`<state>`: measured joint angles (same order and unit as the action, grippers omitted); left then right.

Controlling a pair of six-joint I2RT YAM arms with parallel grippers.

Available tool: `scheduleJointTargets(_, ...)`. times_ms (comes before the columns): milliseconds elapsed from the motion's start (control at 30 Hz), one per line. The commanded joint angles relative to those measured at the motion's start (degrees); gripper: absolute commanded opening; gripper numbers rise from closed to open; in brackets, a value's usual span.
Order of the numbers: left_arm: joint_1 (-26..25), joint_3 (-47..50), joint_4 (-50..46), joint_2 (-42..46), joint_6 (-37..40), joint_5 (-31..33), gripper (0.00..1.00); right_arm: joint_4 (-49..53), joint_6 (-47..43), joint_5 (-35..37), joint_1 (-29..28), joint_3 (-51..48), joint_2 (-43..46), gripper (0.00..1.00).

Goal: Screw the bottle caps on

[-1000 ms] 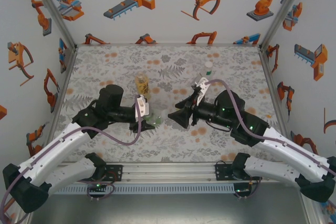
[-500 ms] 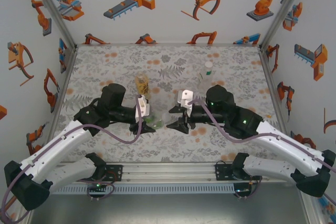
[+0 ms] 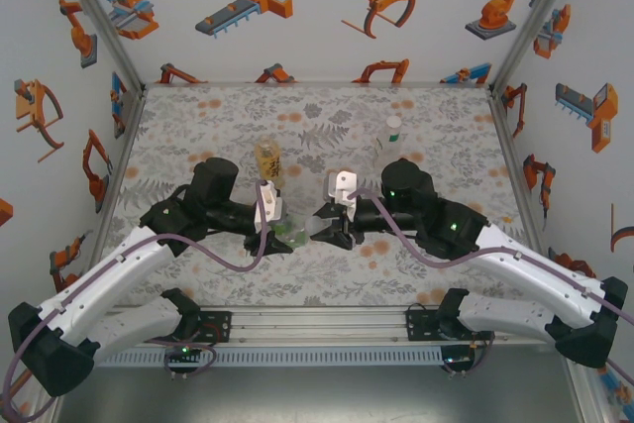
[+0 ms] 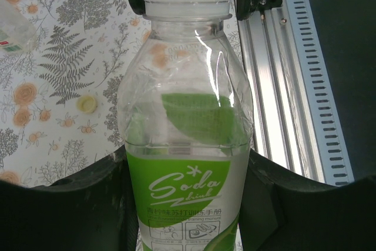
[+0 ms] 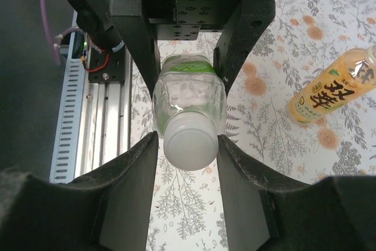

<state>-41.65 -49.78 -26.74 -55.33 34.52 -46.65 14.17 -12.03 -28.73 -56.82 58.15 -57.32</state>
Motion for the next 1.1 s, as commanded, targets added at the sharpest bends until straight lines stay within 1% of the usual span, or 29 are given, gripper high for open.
scheduleJointTargets(0, -0.2, -1.8, -0.7, -0.2, 1.3, -2.1, 0.02, -3.0, 0.5, -1.2, -0.4, 1.5, 0.7, 0.44)
scheduleJointTargets(133, -0.3, -1.8, -0.9, -0.1, 1.4, -2.1, 0.02, -3.4, 0.7, -1.3, -0.4, 1.4, 0.6, 0.41)
scheduleJointTargets(300, -0.2, -1.9, -1.0, 0.0, 1.5, -2.1, 0.02, -3.1, 0.7, -0.9, -0.4, 1.3, 0.8, 0.33)
scheduleJointTargets(400, -0.2, -1.9, -1.0, 0.2, 1.5, -1.9, 0.02, -3.1, 1.8, 1.0, -0.4, 0.9, 1.0, 0.19)
scheduleJointTargets(500, -0.2, -1.9, -1.0, 0.5, 1.4, -0.4, 0.02, -4.2, 4.6, 3.1, -0.4, 0.2, 1.3, 0.00)
scheduleJointTargets(633, -0.2, -2.0, -0.7, 0.9, 0.8, 3.6, 0.01, -8.0, 12.9, 7.7, -0.5, -1.4, 1.5, 0.00)
scheduleJointTargets(767, -0.2, -1.7, 0.1, 1.5, 0.4, 5.7, 0.00, -16.0, 27.6, 15.5, -0.5, -5.6, 1.8, 0.00)
scheduleJointTargets(833, -0.3, -1.3, 0.6, 2.1, 0.2, 6.5, 0.00, -18.3, 35.6, 19.3, -0.5, -6.8, 1.5, 0.00)
scheduleJointTargets(933, -0.2, -0.8, 1.5, 2.7, -0.3, 8.8, 0.00, -18.7, 44.9, 24.2, -1.0, -7.2, 0.7, 0.00)
scheduleJointTargets(967, -0.1, -0.6, 2.0, 2.9, -0.6, 9.8, 0.00, -18.0, 47.4, 26.9, -1.7, -7.2, 0.5, 0.00)
scheduleJointTargets(1067, -0.1, -0.1, 3.1, 3.5, -1.2, 12.8, 0.00, -13.1, 53.4, 34.2, -3.3, -5.6, -0.7, 0.00)
